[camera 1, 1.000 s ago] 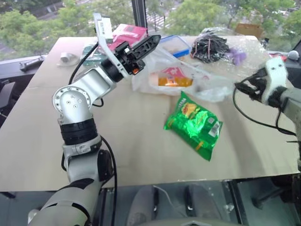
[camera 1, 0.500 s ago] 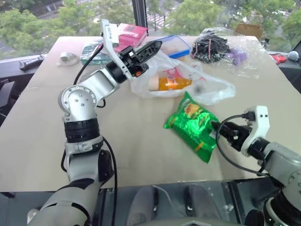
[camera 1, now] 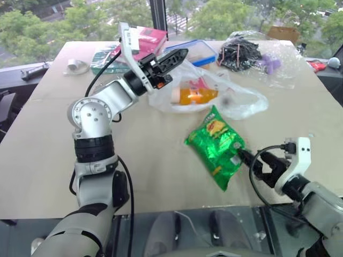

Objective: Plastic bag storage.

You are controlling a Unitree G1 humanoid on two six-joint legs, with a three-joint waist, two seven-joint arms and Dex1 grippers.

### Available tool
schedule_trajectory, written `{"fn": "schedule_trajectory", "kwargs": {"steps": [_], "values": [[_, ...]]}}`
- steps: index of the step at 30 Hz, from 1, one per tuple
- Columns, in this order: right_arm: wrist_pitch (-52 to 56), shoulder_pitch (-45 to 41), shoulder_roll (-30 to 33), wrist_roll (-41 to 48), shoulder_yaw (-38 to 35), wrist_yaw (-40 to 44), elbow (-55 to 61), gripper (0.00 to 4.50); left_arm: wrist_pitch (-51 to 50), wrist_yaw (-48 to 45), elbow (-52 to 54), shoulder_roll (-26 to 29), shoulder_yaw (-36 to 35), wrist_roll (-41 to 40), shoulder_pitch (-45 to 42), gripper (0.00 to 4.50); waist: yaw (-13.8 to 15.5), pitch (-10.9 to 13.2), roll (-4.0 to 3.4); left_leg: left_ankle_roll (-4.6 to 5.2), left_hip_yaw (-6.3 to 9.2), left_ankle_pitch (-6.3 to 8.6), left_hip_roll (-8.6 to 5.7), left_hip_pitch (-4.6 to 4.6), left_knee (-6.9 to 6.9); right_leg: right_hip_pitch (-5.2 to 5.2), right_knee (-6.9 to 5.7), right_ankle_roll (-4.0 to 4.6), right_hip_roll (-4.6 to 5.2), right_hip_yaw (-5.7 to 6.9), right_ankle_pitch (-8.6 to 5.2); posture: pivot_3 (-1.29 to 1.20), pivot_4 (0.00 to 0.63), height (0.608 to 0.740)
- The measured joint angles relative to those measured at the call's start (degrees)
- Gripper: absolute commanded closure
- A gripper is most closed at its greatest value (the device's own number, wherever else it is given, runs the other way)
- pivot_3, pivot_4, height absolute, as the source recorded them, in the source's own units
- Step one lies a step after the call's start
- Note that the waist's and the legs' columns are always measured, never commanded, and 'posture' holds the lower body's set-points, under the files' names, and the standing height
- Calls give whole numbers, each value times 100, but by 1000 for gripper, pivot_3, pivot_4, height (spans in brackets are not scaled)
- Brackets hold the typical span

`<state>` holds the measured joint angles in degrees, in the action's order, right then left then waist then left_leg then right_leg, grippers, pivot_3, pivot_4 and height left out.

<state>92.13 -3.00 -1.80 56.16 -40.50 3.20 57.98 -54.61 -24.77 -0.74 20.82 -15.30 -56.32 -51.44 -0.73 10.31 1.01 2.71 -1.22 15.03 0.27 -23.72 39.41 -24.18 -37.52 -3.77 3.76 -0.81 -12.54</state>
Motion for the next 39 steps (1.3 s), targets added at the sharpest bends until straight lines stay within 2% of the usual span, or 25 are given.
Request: {"fn": "schedule_trajectory", "kwargs": {"steps": [3,6,11,14,16,17,18,21,22,25,28,32,35,39], "values": [[-3,291,-339,588,-127,-487,6,42,-13,11,4,-5,-1,-10,7,4500,0,0,0,0,-2,0,1,-1,0,-1,1,0,3,-2,0,0,150,740],[-145,503,-351,1106,-88,-1008,-4,42,-30,18,7,-6,-3,-13,15,4500,-3,0,0,1,-2,0,2,1,-1,0,2,0,3,-1,0,0,150,740],[-736,473,-358,1793,764,-2090,-518,42,-92,27,22,-22,9,-14,23,4500,-24,0,0,0,-3,0,4,2,-2,-1,2,1,-1,-3,-1,0,150,740],[-1071,327,-248,1847,1341,-2496,-1109,911,-108,27,26,-14,12,-7,23,4500,-24,0,0,1,-5,0,2,0,-2,-3,3,0,-1,-5,-1,0,150,740],[-1326,278,-85,1894,1627,-2631,-1336,1890,-109,27,29,11,13,5,22,4500,-23,0,0,1,-4,0,2,-2,-4,-3,8,0,-1,-4,-1,0,150,740],[-1441,277,72,1929,1758,-2637,-1410,2516,-109,28,30,44,9,7,22,4500,-14,0,0,1,-3,0,2,-4,-4,-3,12,0,-1,-2,-1,0,150,740],[-1505,278,182,1936,1824,-2629,-1427,2852,-110,28,32,65,8,8,22,4500,-12,0,0,1,-3,0,2,-5,-5,-3,14,0,-1,-1,-1,0,150,740],[-1954,267,729,2158,1989,-2544,-1436,4277,-109,98,108,115,3,10,23,4500,-9,0,1,2,-3,1,2,-8,-5,-3,20,-1,-1,-2,0,0,150,740],[-2142,258,890,2282,1985,-2502,-1430,4404,-109,119,156,125,3,9,23,4500,-9,0,1,2,-2,1,3,-7,-6,-2,20,-1,-1,0,0,0,150,740],[-2563,292,1375,2762,2007,-2431,-1365,4404,-108,135,208,129,0,5,24,4500,-11,0,1,3,-3,1,4,-7,-7,-2,21,-1,-3,0,0,0,150,740],[-3450,372,2026,4099,2284,-2637,-1307,4404,-99,108,231,152,-1,5,33,4500,-16,0,2,3,-5,2,6,-6,-8,-2,21,-1,-3,-3,0,0,150,740],[-4281,332,2423,5083,2719,-3059,-1263,4404,-22,-128,296,245,13,10,134,4500,-33,1,4,3,-9,2,8,-4,-9,-2,22,-1,-7,-7,-1,0,150,740],[-5054,105,2363,5380,3083,-3494,-1481,4404,24,-601,562,494,73,6,357,4500,-34,1,4,3,-9,1,10,-4,-9,-3,22,-1,-8,-8,-1,0,150,740],[-5644,-360,1951,5410,3288,-3925,-2025,4404,-1,-1072,1000,731,212,-70,636,4500,-9,1,4,3,-10,1,10,-6,-8,-3,25,-1,-6,-9,0,0,150,740]]}}
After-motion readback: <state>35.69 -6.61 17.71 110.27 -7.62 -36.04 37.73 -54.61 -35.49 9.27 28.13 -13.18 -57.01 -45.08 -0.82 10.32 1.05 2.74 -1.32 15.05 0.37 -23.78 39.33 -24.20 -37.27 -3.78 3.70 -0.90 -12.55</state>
